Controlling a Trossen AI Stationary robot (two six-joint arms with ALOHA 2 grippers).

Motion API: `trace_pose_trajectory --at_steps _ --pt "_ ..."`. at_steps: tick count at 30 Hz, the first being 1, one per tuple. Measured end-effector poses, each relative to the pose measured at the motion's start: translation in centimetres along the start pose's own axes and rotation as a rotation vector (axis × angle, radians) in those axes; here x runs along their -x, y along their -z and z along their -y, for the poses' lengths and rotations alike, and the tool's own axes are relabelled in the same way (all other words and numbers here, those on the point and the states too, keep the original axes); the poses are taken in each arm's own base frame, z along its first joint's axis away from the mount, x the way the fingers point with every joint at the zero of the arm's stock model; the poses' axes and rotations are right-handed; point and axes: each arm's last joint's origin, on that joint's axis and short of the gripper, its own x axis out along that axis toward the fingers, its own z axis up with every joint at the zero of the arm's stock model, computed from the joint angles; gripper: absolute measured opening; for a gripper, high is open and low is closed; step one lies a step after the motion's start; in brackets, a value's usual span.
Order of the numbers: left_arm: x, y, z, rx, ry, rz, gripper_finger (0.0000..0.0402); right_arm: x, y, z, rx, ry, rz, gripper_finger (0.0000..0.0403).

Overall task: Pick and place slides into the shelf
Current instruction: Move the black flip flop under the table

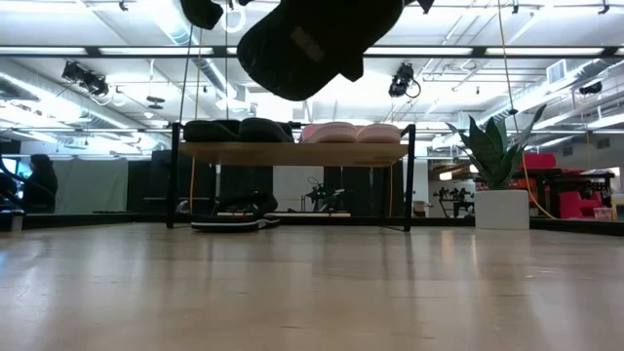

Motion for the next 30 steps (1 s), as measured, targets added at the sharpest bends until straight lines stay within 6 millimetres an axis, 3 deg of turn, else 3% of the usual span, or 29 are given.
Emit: trace_pose_trajectory --at_steps 9,19,25,30 --pt "-0.8 1.0 0.0 0.058 -0.003 -0.036 0.0153 0.0 -0.4 -0.2 0.010 -0.017 0.042 0.0009" --pt "-1.3 0.9 0.8 0.002 0.017 -0.041 0.0065 0.0 -0.3 -0.1 0.030 -0.013 0.031 0.0012" --pt "-0.9 -0.3 0.8 0.018 -0.025 -0.003 0.0054 0.0 -0.2 -0.3 0.146 -0.028 0.026 0.0015" --pt "-0.3 -1.4 1.3 0.022 -0.049 -0.029 0.0054 0.3 0.2 -1.8 0.345 -0.053 0.034 0.0027"
